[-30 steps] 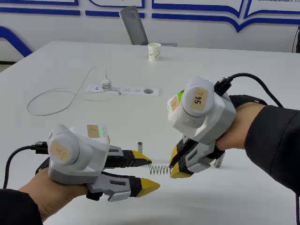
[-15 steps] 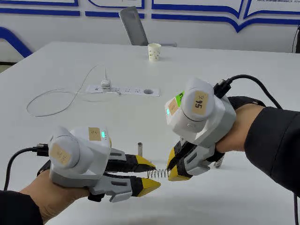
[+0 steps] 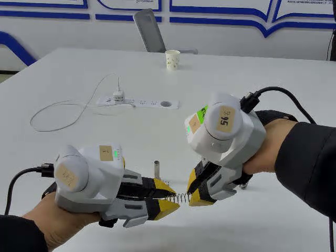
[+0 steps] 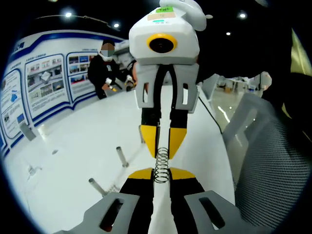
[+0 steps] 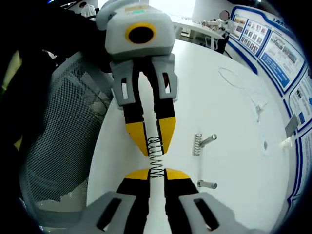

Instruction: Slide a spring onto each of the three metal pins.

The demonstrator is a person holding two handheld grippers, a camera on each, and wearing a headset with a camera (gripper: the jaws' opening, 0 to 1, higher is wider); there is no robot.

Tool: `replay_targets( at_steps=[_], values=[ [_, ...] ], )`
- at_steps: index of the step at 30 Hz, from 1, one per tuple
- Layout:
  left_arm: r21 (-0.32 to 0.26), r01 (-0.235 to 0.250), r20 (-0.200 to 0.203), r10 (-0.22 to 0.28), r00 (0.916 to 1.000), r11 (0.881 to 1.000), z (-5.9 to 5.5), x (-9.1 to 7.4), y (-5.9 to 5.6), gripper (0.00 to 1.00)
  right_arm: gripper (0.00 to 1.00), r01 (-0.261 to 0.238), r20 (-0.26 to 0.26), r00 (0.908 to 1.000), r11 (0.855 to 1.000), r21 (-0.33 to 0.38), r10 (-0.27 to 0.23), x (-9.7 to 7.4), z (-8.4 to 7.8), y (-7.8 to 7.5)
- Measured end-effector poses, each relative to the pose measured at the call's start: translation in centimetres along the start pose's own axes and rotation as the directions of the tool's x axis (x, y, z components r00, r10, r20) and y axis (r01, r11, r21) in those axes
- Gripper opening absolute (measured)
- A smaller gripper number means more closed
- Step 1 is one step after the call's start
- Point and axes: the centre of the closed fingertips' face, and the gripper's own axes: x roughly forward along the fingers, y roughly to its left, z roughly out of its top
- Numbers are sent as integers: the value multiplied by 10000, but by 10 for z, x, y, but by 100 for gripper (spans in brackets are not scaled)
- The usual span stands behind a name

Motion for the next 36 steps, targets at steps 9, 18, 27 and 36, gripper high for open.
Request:
replay_targets(
  at_steps=[9, 18, 27, 36],
  values=[
    [-28, 192, 99, -192, 9998, 9998, 1, 1, -5, 10, 12, -119, -54, 9999, 9999, 104, 120, 1, -3, 4],
    [-81, 253, 292, -250, 9993, 9996, 6, 0, -6, 10, 13, -197, -64, 9998, 9996, 219, 199, 5, -9, 4],
    [-129, 158, 311, -154, 9994, 9998, 5, 0, -3, 10, 12, -55, 83, 10000, 9997, 223, 53, -4, -3, 1],
    [-181, 68, 246, -64, 9997, 9998, 3, 0, -1, 10, 12, 29, 426, 9991, 9998, 200, -37, -12, 11, -1]
  ],
)
